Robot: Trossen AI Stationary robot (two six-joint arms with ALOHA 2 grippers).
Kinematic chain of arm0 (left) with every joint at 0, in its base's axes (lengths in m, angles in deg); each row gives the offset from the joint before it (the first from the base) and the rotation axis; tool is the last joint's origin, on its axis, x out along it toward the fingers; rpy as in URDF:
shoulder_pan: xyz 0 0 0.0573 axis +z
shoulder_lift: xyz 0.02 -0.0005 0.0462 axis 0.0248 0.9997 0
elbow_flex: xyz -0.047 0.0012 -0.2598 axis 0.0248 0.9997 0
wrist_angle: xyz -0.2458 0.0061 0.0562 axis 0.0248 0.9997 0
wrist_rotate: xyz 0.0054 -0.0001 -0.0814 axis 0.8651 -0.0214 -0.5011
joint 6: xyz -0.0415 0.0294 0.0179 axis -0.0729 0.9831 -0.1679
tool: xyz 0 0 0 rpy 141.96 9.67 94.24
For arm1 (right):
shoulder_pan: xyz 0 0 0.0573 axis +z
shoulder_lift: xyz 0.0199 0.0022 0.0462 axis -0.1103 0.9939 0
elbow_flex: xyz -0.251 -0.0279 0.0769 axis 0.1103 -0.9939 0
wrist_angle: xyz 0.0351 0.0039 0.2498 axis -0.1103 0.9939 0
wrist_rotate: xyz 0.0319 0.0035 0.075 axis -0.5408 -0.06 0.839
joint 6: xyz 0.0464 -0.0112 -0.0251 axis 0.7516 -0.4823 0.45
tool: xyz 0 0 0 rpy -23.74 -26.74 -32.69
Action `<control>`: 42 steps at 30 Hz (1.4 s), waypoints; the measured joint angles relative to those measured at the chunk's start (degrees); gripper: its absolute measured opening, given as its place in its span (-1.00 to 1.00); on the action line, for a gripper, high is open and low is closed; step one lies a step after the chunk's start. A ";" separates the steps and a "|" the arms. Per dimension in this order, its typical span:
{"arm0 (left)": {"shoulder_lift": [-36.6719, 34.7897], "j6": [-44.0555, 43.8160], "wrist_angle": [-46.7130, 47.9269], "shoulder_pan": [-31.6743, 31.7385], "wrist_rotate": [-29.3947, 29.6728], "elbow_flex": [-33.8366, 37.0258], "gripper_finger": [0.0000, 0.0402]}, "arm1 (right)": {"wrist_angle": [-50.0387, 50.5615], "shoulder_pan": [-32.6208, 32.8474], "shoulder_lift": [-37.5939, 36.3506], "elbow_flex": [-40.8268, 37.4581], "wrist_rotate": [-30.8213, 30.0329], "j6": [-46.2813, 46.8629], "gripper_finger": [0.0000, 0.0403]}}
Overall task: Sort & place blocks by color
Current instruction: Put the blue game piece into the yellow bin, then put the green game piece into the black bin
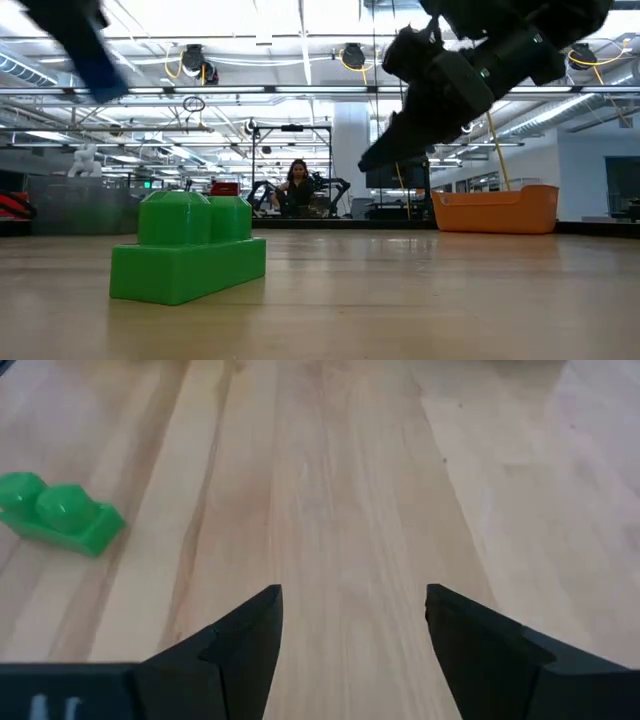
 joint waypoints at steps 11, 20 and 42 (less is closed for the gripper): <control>-0.28 -9.66 5.36 -6.80 -25.99 0.00 -0.53 | -12.97 0.00 0.00 -6.41 0.01 2.22 0.16; -0.28 -21.30 5.25 -14.18 -36.39 0.00 -0.53 | -14.85 0.00 0.00 -6.45 0.02 2.24 0.16; 5.45 -26.52 8.68 -17.44 -39.44 0.02 0.06 | -15.92 -0.08 0.00 -6.46 0.03 6.21 0.16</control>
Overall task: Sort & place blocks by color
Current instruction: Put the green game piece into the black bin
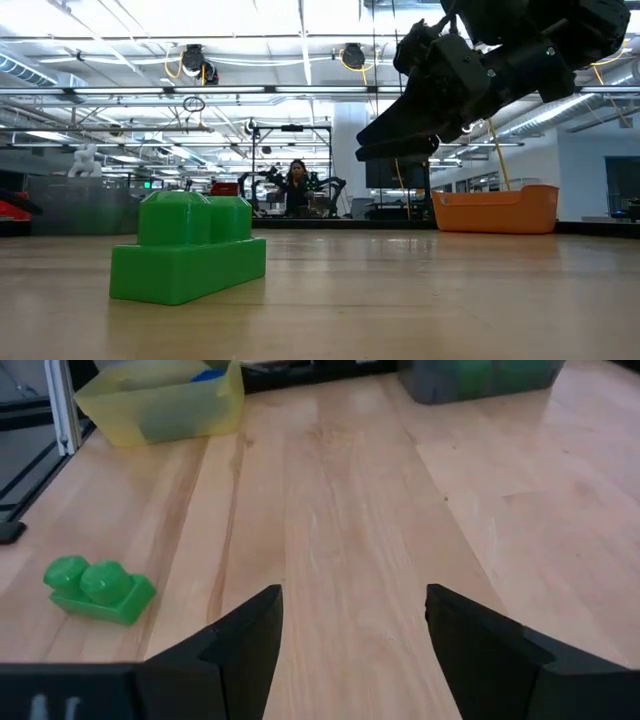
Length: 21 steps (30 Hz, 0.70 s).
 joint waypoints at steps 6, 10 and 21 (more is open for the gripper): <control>-0.03 11.09 -0.32 7.40 7.63 0.00 0.09 | -1.61 -0.13 0.00 0.02 1.41 -5.00 0.16; -0.05 17.80 -2.47 13.13 12.30 0.00 0.09 | -0.33 0.84 0.00 0.02 5.80 -9.35 0.16; 6.06 21.69 -32.02 22.38 26.51 0.00 0.01 | 0.38 -0.59 0.00 0.02 2.94 -10.44 0.16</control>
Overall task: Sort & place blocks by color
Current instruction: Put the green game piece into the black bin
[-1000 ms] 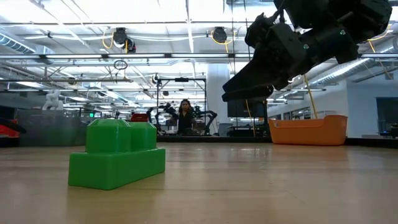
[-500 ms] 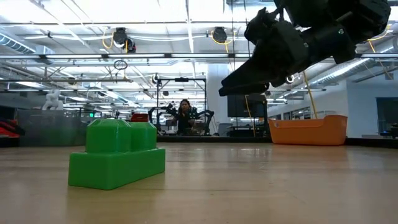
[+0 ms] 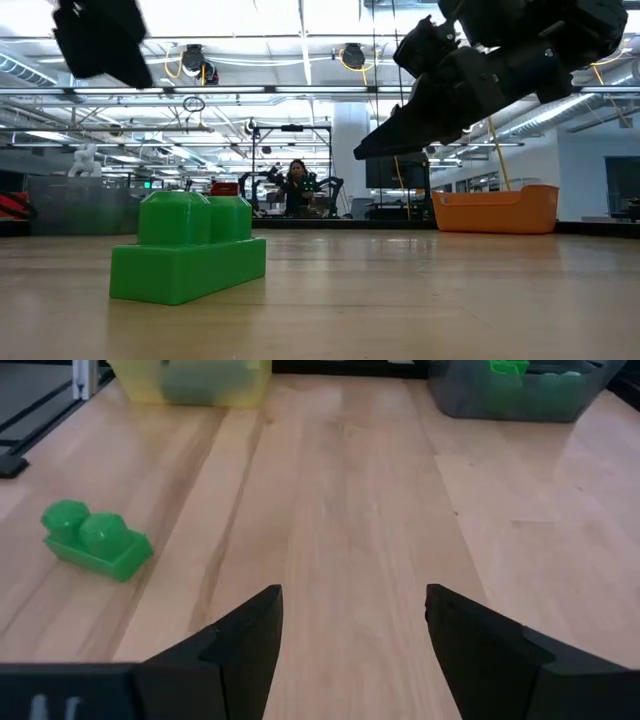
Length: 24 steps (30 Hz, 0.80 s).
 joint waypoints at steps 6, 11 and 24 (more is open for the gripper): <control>7.74 -6.34 -4.04 2.34 -1.78 0.07 -0.09 | 1.73 -0.34 -0.02 0.02 -0.13 3.38 0.16; 11.49 -9.90 -7.81 3.56 -6.74 0.07 -0.15 | 3.81 -0.37 -0.02 0.02 -0.13 4.63 0.16; 13.74 -5.78 -13.40 3.52 -5.98 -1.03 -0.16 | 4.35 -0.37 -0.02 0.02 -0.15 4.46 0.16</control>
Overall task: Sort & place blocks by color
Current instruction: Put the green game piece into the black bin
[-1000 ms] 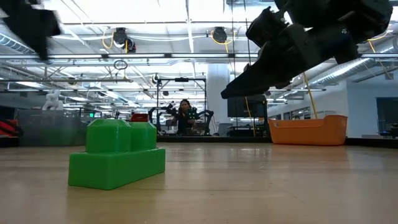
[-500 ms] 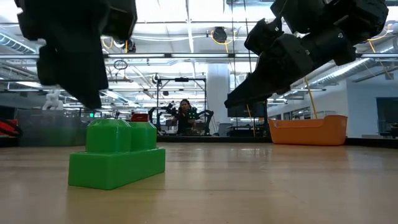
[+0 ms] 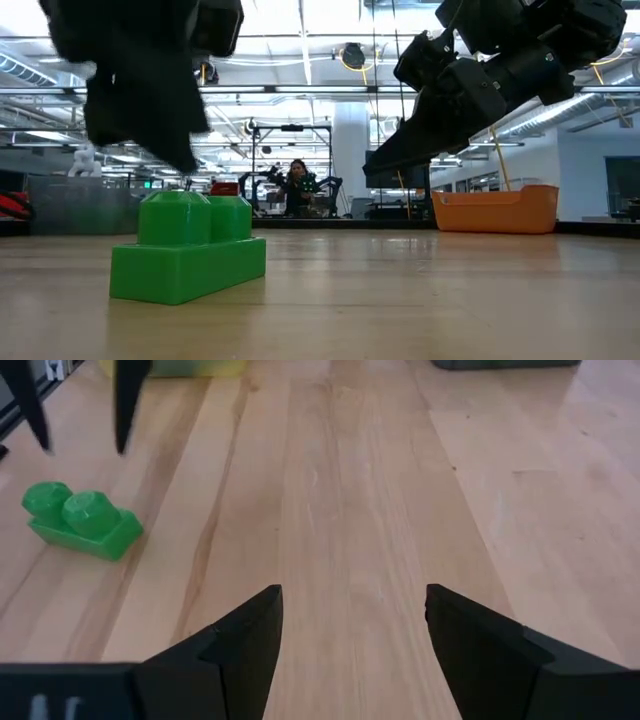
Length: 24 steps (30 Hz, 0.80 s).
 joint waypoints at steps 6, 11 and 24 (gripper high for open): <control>4.39 8.55 -9.33 -0.34 -1.51 -0.09 -0.16 | 0.31 0.00 0.00 0.02 0.00 -0.05 0.16; 5.54 24.47 -10.84 -1.00 0.36 -0.07 -0.16 | -0.53 0.02 0.00 0.02 0.22 -2.70 0.16; 4.72 77.74 -8.56 -4.81 3.82 -0.04 -0.16 | 0.01 0.07 0.00 0.02 0.22 -2.66 0.16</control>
